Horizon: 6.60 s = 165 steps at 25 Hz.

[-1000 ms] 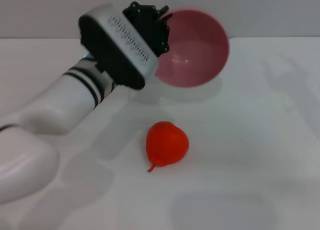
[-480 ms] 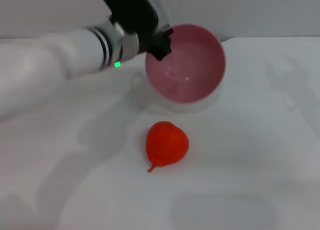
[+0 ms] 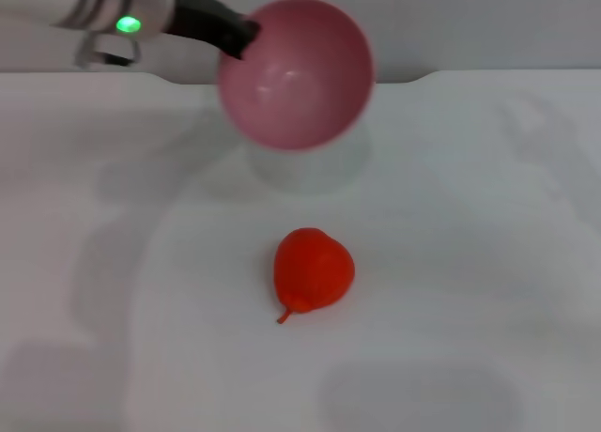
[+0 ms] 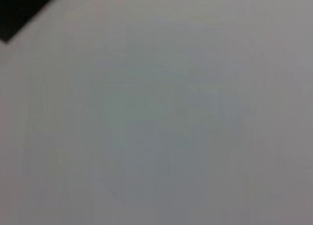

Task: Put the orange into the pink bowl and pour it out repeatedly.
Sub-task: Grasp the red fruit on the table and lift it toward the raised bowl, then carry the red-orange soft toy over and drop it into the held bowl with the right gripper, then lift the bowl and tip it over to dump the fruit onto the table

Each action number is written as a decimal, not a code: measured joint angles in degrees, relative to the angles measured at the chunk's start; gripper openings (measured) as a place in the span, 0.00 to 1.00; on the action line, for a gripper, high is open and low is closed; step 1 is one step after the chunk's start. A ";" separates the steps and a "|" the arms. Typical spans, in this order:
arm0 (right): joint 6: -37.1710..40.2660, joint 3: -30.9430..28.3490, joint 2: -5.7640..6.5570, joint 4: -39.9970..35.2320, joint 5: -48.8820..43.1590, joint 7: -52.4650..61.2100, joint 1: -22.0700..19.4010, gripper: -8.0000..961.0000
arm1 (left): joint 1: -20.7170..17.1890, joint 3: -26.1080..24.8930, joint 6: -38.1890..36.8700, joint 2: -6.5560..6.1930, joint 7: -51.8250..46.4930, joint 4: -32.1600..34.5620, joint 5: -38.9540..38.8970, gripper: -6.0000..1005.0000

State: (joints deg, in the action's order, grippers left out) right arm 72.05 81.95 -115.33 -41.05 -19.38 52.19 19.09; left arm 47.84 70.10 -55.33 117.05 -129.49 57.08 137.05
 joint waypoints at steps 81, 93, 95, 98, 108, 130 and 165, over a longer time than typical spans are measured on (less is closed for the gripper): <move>-14.41 -8.72 -3.89 -42.23 -103.73 75.18 3.31 0.07 | -3.48 -12.20 -10.23 -2.72 0.72 0.22 2.79 0.05; -13.55 -0.23 -4.03 -56.77 -99.70 73.98 5.39 0.09 | -3.03 -9.80 -10.88 -0.98 1.39 0.22 2.80 0.05; -14.73 2.09 -4.00 -55.30 -99.69 73.60 6.39 0.10 | -2.72 -9.00 -10.81 -0.30 1.46 0.23 2.78 0.05; -17.62 5.25 -3.88 -52.32 -99.66 73.42 7.43 0.12 | -2.61 -8.78 -10.75 -0.16 1.47 0.23 2.78 0.05; -22.11 7.54 -3.84 -47.60 -100.07 73.19 7.85 0.17 | -2.31 -8.58 -10.70 -0.42 1.51 1.04 2.78 0.05; -48.05 10.19 -4.28 -42.68 -83.75 59.74 0.50 0.60 | -7.24 -0.55 -4.96 0.77 6.63 7.29 1.05 0.05; 31.59 8.62 -4.02 13.77 36.41 -39.19 -0.10 0.60 | -14.52 31.95 33.50 1.27 6.71 11.45 3.36 0.05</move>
State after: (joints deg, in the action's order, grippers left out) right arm 103.64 90.57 -119.35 -27.28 17.03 13.00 18.99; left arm 33.32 102.05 -21.83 118.32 -122.78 68.54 140.41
